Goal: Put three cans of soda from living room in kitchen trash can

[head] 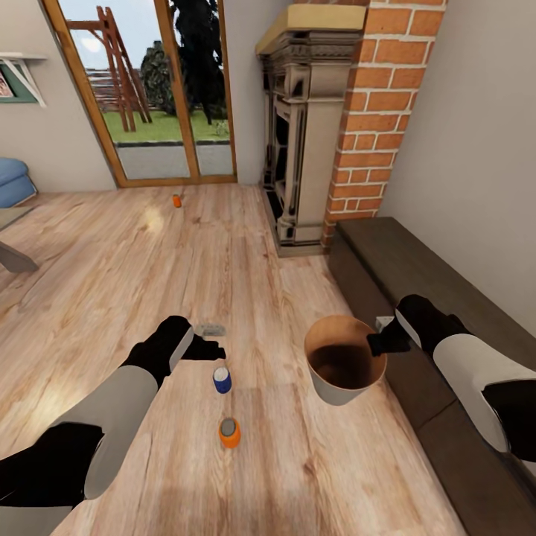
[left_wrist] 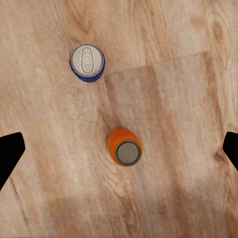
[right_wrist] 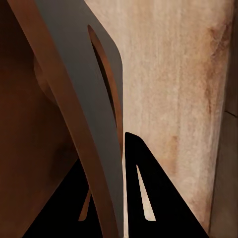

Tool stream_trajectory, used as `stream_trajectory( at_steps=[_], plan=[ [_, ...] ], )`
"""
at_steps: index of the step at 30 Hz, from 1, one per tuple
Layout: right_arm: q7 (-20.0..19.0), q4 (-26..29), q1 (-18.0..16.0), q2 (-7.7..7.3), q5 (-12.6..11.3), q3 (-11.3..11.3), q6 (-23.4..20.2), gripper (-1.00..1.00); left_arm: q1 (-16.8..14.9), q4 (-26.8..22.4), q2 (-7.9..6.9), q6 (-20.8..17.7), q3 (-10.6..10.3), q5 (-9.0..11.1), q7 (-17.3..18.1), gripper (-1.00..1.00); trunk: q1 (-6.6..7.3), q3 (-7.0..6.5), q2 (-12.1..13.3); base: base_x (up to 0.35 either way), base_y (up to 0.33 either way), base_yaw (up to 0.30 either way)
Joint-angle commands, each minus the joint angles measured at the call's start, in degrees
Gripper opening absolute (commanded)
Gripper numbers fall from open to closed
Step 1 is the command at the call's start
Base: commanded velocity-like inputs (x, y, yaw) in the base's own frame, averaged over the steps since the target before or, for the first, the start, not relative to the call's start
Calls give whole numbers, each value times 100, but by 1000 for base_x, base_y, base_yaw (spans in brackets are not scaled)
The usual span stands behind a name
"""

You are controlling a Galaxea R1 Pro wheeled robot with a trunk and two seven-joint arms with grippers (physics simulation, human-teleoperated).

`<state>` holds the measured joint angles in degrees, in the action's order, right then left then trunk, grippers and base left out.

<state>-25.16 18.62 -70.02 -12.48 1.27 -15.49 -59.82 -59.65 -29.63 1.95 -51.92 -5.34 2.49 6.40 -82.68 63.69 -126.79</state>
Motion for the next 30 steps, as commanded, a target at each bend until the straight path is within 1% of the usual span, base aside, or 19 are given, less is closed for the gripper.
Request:
stream_trajectory(
  at_steps=[1, 8, 17, 20, 25, 27, 30],
  plan=[
    [-35, 1, -3, 0, -100, 0, -18, -100, 1, -3, 3, 6, -1, -1, -14, 100, 1, 9, -1, 45, 12, 0],
    [-35, 1, -3, 0, -100, -97, -18, -100, 0, -6, 6, 18, 11, 6, -177, 100, 1, 72, -1, 20, 5, 0],
    [-34, 1, 5, 10, -100, -126, -18, -100, 0, -1, 16, 24, 15, 32, -226, 100, -197, 315, -361, 2, 1, 0],
    [-33, 1, 5, 14, -100, -129, -18, -100, 4, 1, 95, 33, 21, 63, -200, 100, -263, 396, -482, 0, 0, 0],
    [-33, 1, 6, 7, -100, -132, -18, -100, -1, 5, 282, 147, 20, 76, -188, 100, -373, 531, -682, 0, 0, 0],
    [-33, 1, 6, 12, -100, -131, -18, -100, 2, 23, 311, 185, 29, 82, -171, 100, -417, 585, -763, 0, 0, 0],
    [-33, 1, 6, 10, -100, -130, -18, -100, -1, 16, 315, 209, 33, 82, -172, 100, -482, 666, -883, 0, 0, 0]
  ],
)
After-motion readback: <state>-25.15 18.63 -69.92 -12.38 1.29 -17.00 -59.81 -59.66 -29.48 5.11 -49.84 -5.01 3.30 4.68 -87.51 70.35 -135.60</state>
